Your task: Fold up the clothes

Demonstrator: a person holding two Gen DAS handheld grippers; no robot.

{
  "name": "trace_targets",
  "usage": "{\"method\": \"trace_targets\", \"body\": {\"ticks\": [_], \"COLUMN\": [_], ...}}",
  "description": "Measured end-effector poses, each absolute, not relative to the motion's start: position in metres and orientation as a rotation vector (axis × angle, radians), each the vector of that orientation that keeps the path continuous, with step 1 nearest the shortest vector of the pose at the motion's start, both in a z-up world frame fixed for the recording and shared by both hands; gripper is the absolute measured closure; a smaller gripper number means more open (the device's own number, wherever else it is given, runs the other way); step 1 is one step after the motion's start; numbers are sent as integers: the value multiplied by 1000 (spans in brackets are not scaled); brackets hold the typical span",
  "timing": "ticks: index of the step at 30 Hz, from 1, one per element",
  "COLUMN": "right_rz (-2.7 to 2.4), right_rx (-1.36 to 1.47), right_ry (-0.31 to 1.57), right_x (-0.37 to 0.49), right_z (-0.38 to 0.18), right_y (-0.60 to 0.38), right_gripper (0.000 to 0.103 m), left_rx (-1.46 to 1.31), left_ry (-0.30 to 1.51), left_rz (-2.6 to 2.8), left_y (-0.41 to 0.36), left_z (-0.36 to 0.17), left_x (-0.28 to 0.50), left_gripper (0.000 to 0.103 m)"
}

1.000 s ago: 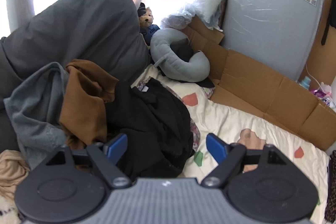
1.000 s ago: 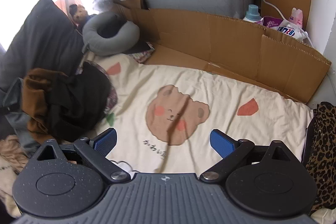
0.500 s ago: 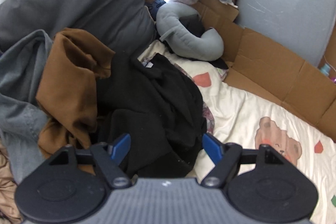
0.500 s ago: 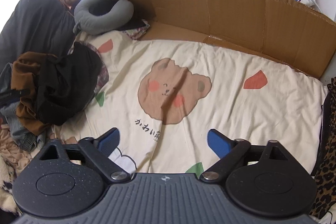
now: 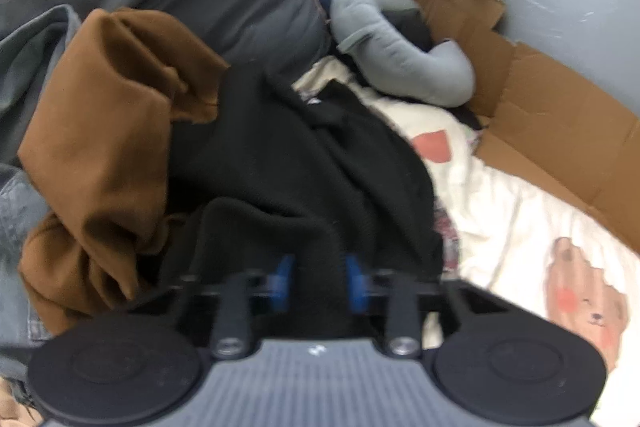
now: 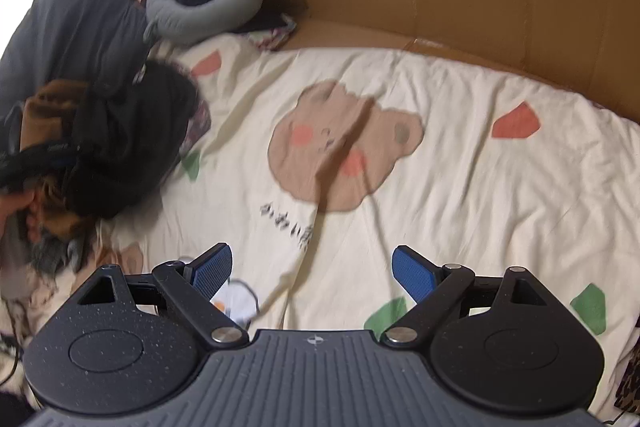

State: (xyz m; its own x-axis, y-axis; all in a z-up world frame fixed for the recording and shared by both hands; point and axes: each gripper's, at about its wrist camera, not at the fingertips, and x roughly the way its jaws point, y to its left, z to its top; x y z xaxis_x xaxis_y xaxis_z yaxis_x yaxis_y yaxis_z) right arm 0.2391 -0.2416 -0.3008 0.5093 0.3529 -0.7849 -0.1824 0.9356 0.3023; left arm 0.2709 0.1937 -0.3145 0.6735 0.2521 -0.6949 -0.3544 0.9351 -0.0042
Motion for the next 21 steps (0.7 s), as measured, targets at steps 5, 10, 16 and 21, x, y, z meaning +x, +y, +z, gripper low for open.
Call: {"method": "trace_targets", "body": {"ticks": [5,10,16,21], "right_rz": [317,315,322,322], "right_rx": [192,193,200,207], "right_ry": [1007,1014,1027,1039], "right_x": [237,238,237,237], "right_z": [-309,-311,-314,-317], "right_y": [-240,-239,-236,-236], "right_gripper": [12,12,12,12], "left_rx": [-158,-211,-247,-303], "left_ry": [713,690,708,748], "left_rz": [324,258,186,132], "left_y": [197,196,189,179], "left_z": [-321,-316,-314,-319], "left_x": [258,247,239,228], "left_gripper": [99,100,101,101]}}
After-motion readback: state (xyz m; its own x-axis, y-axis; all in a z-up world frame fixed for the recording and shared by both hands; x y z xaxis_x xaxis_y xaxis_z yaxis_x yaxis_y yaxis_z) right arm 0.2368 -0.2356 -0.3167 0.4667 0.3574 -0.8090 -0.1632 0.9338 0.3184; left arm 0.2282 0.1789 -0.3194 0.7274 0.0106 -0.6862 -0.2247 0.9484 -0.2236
